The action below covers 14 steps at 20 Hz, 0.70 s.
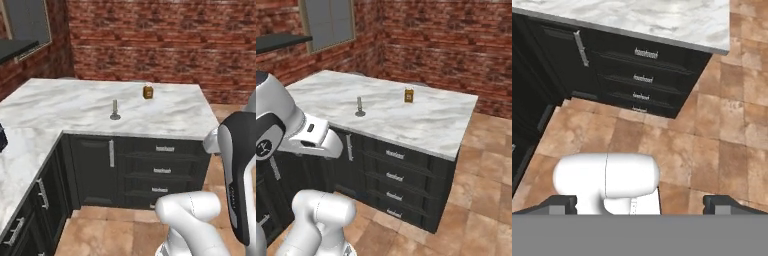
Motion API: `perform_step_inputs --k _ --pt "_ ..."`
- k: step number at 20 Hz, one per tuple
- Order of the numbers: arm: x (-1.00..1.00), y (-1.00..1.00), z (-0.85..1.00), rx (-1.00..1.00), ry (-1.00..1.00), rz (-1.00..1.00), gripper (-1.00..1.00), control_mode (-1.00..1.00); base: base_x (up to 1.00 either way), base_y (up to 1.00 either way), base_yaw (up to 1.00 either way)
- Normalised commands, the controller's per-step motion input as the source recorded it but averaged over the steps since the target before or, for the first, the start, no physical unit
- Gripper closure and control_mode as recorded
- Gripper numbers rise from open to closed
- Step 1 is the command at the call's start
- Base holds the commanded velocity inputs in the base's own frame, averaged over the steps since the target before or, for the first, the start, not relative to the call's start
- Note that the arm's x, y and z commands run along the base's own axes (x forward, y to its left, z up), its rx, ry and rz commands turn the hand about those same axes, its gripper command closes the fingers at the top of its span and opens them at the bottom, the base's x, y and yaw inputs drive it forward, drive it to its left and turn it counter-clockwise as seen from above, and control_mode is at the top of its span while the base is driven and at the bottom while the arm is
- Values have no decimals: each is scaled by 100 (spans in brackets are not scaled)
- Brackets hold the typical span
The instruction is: Pick the candle and candle from the dining table and place them in the open cabinet. Close the cabinet after placing the objects.
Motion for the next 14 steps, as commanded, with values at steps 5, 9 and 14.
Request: perform_step_inputs --k 5,9,14 --pt "0 0 0 0 0 0 -100 100 65 6 -30" --pt "0 0 0 0 0 0 -100 100 51 14 -30" --pt "0 0 0 0 0 0 -100 100 30 13 -28"
